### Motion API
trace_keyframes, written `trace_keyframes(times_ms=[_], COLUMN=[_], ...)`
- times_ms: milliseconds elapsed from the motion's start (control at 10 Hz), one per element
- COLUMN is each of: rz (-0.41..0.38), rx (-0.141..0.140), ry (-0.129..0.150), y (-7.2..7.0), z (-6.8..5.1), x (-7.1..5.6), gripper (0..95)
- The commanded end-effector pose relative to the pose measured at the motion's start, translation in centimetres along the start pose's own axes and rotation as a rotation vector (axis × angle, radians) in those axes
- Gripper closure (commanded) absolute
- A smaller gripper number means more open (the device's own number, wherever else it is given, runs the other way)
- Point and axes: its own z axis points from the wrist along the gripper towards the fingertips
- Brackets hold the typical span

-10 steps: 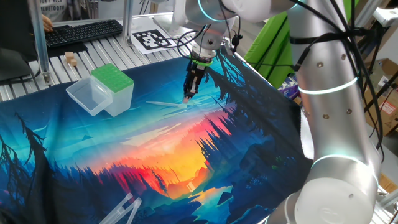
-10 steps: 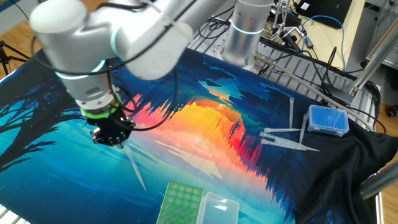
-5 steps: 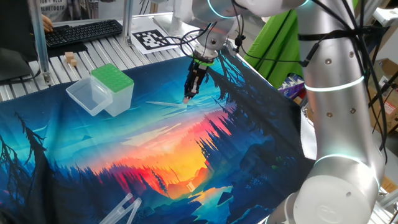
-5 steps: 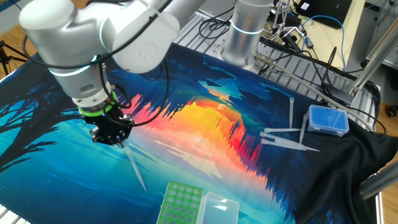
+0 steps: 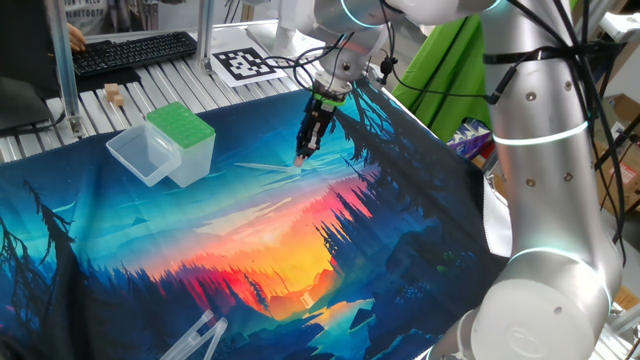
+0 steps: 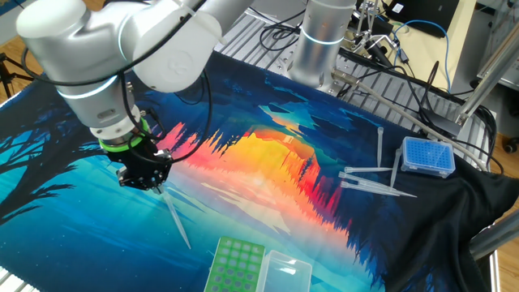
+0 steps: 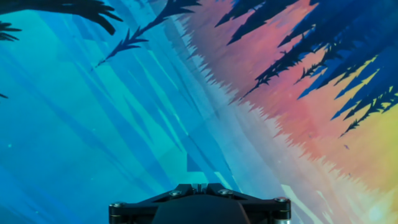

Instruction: Insert a large pipette tip into the holder for large pipette tips

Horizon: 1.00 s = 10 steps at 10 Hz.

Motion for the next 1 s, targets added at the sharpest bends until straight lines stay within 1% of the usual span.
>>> trace_keyframes(times_ms=[100, 200, 300, 500, 800, 1000], rz=[0.003, 0.004, 0.005, 0.006, 0.009, 0.022], rx=[0.004, 0.014, 0.022, 0.051, 0.06, 0.096], ry=[0.008, 0.021, 0.025, 0.041, 0.045, 0.067], y=[-0.18, -0.24, -0.27, -0.38, -0.4, -0.44], z=[0.03, 0.08, 0.1, 0.13, 0.13, 0.17], x=[-0.06, -0.05, -0.05, -0.04, -0.04, -0.04], gripper=[95.0, 95.0, 95.0, 95.0, 95.0, 95.0])
